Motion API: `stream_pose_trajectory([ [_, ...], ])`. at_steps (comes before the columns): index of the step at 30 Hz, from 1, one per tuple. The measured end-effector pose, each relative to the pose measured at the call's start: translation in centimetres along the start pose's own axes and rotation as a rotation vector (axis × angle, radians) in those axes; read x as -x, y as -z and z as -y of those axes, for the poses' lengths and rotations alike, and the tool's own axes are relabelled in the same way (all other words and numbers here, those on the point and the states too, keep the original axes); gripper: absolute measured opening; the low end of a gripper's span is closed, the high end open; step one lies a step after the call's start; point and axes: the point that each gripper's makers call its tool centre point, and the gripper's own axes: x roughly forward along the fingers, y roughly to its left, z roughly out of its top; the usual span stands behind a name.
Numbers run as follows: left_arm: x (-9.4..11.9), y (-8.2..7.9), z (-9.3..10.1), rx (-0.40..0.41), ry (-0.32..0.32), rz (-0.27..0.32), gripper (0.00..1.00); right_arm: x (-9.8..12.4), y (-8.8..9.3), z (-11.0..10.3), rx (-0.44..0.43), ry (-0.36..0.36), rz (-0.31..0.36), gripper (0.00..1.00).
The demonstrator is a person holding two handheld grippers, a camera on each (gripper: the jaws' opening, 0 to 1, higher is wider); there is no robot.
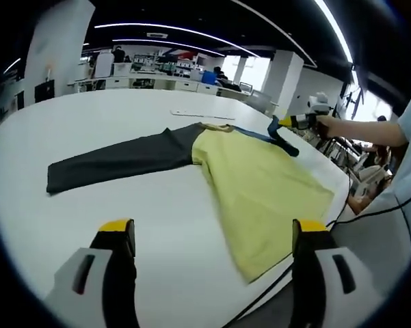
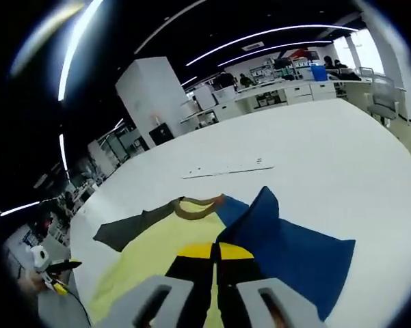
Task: Fold the garment on the visible template until the final outline fits inside the template.
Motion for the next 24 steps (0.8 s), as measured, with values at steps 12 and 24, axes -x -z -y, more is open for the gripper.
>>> stream_pose_trajectory([
  [12, 0.2, -1.7, 0.7, -0.041, 0.027, 0.084, 0.91, -3.6, -2.0, -6.2, 0.061, -0.114, -0.017, 0.0],
  [24, 0.1, -2.0, 0.7, -0.055, 0.025, 0.103, 0.88, -7.7, -2.1, -13.4, 0.095, -0.218, -0.026, 0.0],
])
